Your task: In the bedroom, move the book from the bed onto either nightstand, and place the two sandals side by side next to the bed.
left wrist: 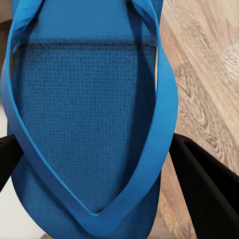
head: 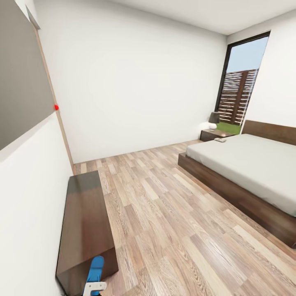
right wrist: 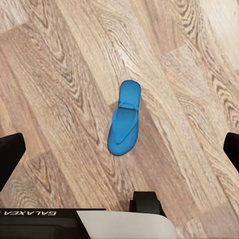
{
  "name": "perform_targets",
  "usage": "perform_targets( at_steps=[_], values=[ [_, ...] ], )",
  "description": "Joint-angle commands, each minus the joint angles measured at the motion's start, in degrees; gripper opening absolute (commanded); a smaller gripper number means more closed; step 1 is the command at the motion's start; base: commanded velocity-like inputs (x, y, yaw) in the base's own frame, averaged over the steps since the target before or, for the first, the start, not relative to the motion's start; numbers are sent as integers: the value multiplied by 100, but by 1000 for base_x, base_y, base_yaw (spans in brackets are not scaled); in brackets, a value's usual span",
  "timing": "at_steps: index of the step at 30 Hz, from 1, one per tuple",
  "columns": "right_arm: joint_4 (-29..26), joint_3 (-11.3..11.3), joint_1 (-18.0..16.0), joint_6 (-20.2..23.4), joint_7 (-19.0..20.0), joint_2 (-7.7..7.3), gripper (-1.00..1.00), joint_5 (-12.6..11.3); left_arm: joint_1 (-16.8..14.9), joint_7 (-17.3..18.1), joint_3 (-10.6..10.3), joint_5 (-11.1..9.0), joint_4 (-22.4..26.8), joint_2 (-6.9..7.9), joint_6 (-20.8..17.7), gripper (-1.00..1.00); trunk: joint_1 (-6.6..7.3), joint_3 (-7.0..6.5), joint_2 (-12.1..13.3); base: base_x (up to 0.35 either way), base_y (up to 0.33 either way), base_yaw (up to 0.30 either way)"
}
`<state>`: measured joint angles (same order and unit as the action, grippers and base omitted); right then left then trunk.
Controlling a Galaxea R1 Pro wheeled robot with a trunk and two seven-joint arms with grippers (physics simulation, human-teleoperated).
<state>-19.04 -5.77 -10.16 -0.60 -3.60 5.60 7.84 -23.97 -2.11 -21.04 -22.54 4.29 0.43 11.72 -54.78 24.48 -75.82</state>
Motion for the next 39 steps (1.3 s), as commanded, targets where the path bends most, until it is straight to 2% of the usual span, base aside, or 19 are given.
perform_targets(
  at_steps=[1, 27, 39],
  values=[
    [-1, -47, -3, -5, -1, 6, 100, 60, -3, -22, -50, -31, 0, 1, 13, -100, 0, 16, -3, 0, 0, 0],
    [6, -47, -3, -4, 0, -6, 100, 64, -3, -18, -58, -23, -7, 1, 7, -100, 0, 260, -3, 0, 0, 0],
    [6, -55, -3, -36, 0, -2, 100, 73, 3, -18, -58, -22, -7, 1, 6, -100, -263, 505, -485, 0, 0, 0]
  ],
)
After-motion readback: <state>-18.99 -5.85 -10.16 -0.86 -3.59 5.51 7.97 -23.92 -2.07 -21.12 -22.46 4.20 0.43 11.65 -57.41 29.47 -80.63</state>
